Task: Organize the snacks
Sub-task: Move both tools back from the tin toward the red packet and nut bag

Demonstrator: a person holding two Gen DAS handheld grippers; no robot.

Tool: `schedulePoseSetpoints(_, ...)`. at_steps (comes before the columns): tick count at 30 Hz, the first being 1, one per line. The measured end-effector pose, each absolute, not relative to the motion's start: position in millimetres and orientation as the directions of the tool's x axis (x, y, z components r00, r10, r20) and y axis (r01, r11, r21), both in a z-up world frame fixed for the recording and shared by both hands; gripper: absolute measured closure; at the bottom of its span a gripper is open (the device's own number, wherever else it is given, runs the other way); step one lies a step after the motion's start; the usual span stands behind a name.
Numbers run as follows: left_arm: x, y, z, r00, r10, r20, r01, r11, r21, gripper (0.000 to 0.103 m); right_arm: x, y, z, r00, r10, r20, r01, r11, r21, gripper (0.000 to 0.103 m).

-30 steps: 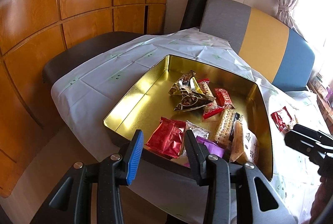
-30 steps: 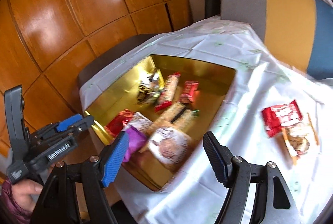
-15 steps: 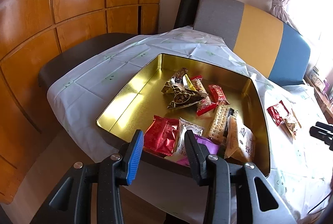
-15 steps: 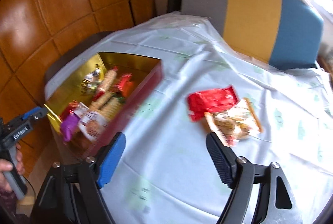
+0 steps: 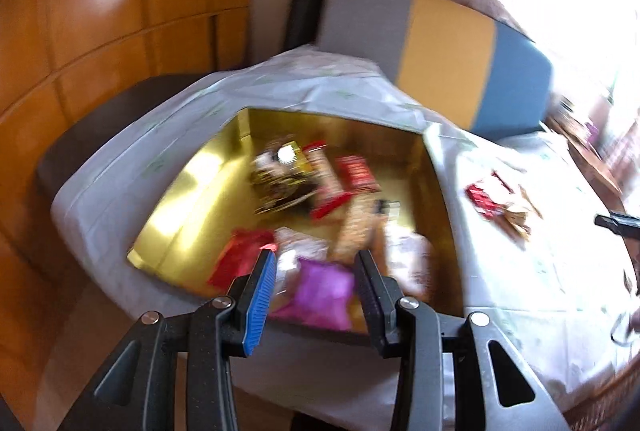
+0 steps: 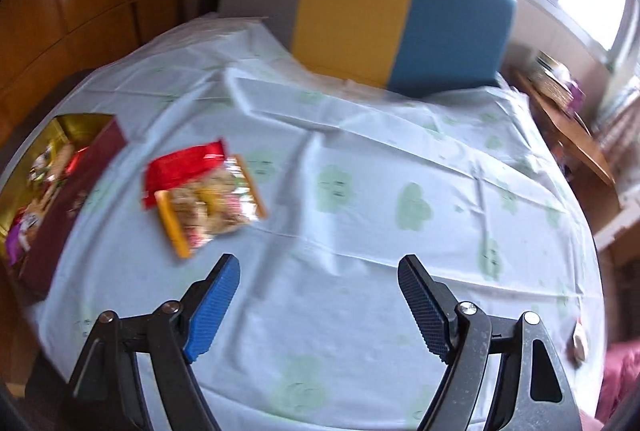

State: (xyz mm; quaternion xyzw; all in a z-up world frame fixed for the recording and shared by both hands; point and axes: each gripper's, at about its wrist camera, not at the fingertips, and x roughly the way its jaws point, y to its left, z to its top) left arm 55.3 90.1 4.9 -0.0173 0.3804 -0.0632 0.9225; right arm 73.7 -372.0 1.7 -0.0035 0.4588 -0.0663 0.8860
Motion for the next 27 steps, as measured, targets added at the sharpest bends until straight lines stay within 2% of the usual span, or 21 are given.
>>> schedulePoseSetpoints(5,62,36,23,0.69,-0.211,-0.692,0.281,0.96,-0.013,0.062,67,-412,-24,0.553,-0.08,-0.829,0.223,0.973,0.055,0.021)
schedulePoseSetpoints(11,95,-39,22,0.604,-0.25,-0.756,0.431,0.901,0.046,0.062,74,-416,-31,0.517,-0.076,-0.853,0.249,0.966,0.065,0.021)
schedulePoseSetpoints(19,149,-128,3,0.471,-0.365,-0.803,0.548,0.835,-0.058,0.062,66,-427,-21,0.542,-0.04,-0.839,0.283,0.949,0.137,0.021)
schedulePoseSetpoints(22,159,-161,-5,0.445,-0.402,-0.8,0.608,0.791,-0.06,0.062,65,-435,-19,0.542,-0.049,-0.839,0.319,0.936,0.151,0.02)
schedulePoseSetpoints(27,179,-201,-31,0.386,-0.398,-0.832,0.657,0.752,-0.054,0.062,64,-443,-17,0.546,-0.05,-0.836,0.347,0.922,0.171,0.019)
